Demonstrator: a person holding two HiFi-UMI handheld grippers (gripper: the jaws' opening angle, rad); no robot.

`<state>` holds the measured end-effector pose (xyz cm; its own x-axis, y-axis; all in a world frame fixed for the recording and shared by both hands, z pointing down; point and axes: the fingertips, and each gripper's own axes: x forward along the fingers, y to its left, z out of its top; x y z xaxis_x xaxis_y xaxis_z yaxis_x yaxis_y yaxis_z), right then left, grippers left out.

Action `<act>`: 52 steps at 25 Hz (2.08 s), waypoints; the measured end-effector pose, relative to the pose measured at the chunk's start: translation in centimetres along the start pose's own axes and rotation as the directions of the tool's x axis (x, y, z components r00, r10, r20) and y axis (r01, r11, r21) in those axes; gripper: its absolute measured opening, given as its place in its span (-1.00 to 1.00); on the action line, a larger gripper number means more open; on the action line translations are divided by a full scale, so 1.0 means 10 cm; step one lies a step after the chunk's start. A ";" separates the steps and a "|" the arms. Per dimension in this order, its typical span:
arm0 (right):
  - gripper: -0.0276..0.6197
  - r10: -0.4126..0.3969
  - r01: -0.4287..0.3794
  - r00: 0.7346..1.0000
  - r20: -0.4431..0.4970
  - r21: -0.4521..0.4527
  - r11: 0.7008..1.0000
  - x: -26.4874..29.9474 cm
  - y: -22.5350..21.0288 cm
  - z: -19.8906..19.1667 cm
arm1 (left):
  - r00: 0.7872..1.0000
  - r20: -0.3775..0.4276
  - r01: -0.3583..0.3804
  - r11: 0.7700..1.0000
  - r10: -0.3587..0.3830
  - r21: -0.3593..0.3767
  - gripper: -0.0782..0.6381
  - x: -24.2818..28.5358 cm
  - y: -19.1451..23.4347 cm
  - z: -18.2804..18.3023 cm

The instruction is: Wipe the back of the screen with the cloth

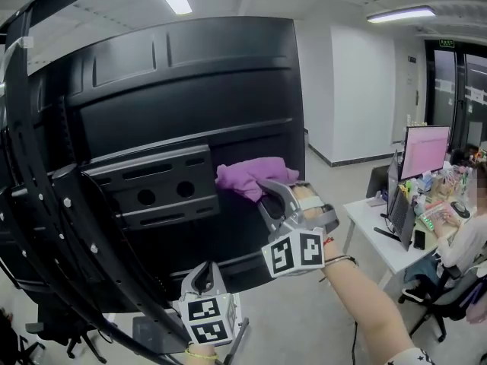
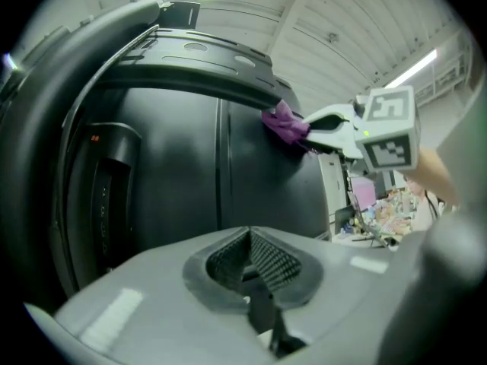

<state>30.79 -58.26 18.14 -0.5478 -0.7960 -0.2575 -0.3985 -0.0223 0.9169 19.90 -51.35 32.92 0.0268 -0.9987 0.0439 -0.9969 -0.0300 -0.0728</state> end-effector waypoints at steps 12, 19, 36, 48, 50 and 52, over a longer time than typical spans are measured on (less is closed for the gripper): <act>-0.77 0.271 -0.252 0.957 -0.103 0.169 0.953 -0.59 1.75 -0.44 | 0.999 -0.043 0.010 0.999 -0.012 -0.049 -0.76 -0.06 -0.05 -0.46; -0.77 0.337 -0.310 0.933 -0.123 0.196 0.930 -0.68 2.12 -0.50 | 0.997 -0.071 0.009 0.998 -0.013 -0.057 -0.76 -0.07 -0.02 -0.61; -0.78 0.155 -0.108 0.987 0.048 0.906 0.410 -1.28 1.67 -0.25 | 0.998 -0.024 0.063 0.992 -0.066 -0.105 -0.76 -0.26 -0.23 -0.70; -0.78 0.161 -0.089 0.987 0.025 0.911 0.403 -1.38 1.75 -0.29 | 0.998 -0.027 0.058 0.991 -0.061 -0.120 -0.76 -0.28 -0.20 -0.74; -0.78 0.162 -0.092 0.986 0.027 0.908 0.408 -1.37 1.76 -0.26 | 0.998 -0.024 0.055 0.991 -0.059 -0.121 -0.76 -0.28 -0.18 -0.73; -0.78 0.160 -0.094 0.987 0.030 0.907 0.411 -1.37 1.76 -0.25 | 0.998 -0.024 0.055 0.991 -0.058 -0.121 -0.76 -0.29 -0.18 -0.72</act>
<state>33.15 -49.27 38.53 -0.6263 -0.7708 -0.1162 -0.7792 0.6143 0.1247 21.06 -48.15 40.08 0.0832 -0.9939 0.0718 -0.9955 -0.0797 0.0510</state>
